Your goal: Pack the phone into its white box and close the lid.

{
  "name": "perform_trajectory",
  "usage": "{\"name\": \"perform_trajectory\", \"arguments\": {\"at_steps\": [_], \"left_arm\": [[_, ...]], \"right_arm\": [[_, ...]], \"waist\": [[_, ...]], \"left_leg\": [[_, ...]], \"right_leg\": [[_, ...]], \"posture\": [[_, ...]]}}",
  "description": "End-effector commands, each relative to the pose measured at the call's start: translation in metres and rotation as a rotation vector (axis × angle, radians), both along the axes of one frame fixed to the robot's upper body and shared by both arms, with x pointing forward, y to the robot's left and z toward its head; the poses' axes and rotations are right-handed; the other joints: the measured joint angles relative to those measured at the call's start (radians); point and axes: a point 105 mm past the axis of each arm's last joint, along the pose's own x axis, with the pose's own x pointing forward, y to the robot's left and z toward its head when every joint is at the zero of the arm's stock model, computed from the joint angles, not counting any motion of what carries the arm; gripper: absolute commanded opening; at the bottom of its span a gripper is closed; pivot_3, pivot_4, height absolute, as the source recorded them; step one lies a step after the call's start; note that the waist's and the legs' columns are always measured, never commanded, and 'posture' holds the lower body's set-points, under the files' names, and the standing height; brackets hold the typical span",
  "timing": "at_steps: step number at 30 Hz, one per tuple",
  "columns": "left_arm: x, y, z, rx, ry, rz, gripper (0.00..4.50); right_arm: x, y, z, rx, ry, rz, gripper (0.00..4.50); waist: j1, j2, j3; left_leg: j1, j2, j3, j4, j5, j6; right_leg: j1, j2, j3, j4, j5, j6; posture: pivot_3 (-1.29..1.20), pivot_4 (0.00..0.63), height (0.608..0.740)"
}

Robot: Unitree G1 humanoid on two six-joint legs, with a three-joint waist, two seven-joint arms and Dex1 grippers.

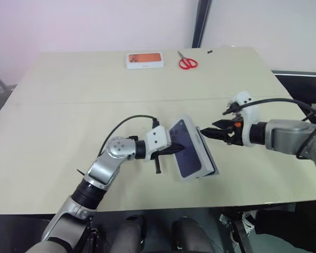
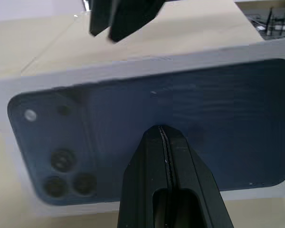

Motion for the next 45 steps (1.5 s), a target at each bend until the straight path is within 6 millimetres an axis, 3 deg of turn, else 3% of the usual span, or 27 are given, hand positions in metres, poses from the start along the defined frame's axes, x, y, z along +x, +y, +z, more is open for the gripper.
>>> {"name": "perform_trajectory", "arguments": {"at_steps": [1, 5, 12, 15, 23, 31, 45], "left_arm": [[0.000, -0.006, 0.022, -0.063, -0.045, 0.012, 0.00], [0.000, -0.003, 0.033, -0.120, -0.029, 0.053, 0.00], [0.001, 0.030, 0.021, -0.006, 0.032, 0.144, 0.00], [-0.005, 0.036, 0.003, 0.139, 0.078, 0.131, 0.00], [-0.002, 0.026, -0.017, 0.267, 0.107, 0.114, 0.00], [0.000, 0.008, -0.014, 0.213, 0.081, 0.096, 0.00], [0.000, -0.005, -0.013, 0.153, 0.075, 0.098, 0.00]], "right_arm": [[0.001, -0.002, 0.008, -0.129, -0.133, 0.082, 1.95], [0.004, -0.007, 0.005, -0.280, -0.233, 0.156, 0.02], [-0.003, -0.004, -0.014, -0.486, -0.307, 0.324, 0.02], [-0.004, -0.005, -0.026, -0.552, -0.296, 0.355, 0.02], [-0.002, -0.004, -0.030, -0.567, -0.288, 0.359, 0.02], [-0.005, -0.007, -0.032, -0.569, -0.278, 0.362, 0.02], [-0.003, -0.013, -0.036, -0.576, -0.264, 0.345, 0.02]], "waist": [[0.000, 0.000, 0.000], [0.000, 0.000, 0.000], [-0.001, 0.000, 0.000], [0.003, 0.000, 0.000], [0.003, 0.000, 0.000], [0.002, 0.000, 0.000], [0.004, 0.000, 0.000]], "left_leg": [[0.000, 0.000, 0.000, 0.000, 0.000, 0.000], [0.000, 0.000, 0.000, 0.000, 0.000, 0.000], [0.000, 0.000, 0.000, -0.001, 0.000, -0.001], [0.000, 0.000, 0.000, 0.000, 0.000, -0.001], [0.000, 0.000, -0.001, 0.000, 0.000, -0.001], [0.000, 0.000, 0.000, 0.000, 0.000, -0.001], [0.000, 0.000, 0.000, 0.001, 0.000, -0.001]], "right_leg": [[0.000, 0.000, 0.000, 0.000, 0.000, 0.000], [0.000, 0.000, 0.000, 0.000, 0.000, 0.000], [-0.001, 0.000, 0.000, 0.000, 0.000, 0.000], [0.000, 0.000, 0.000, 0.000, 0.000, 0.000], [0.000, 0.000, 0.000, 0.000, 0.000, 0.000], [0.000, 0.000, 0.000, 0.000, 0.000, 0.000], [0.000, 0.000, 0.000, 0.000, 0.000, 0.000]], "posture": [[0.00, 0.150, 0.740], [0.00, 0.150, 0.740], [0.00, 0.150, 0.740], [0.00, 0.150, 0.740], [0.00, 0.150, 0.740], [0.00, 0.150, 0.740], [0.00, 0.150, 0.740]]}}
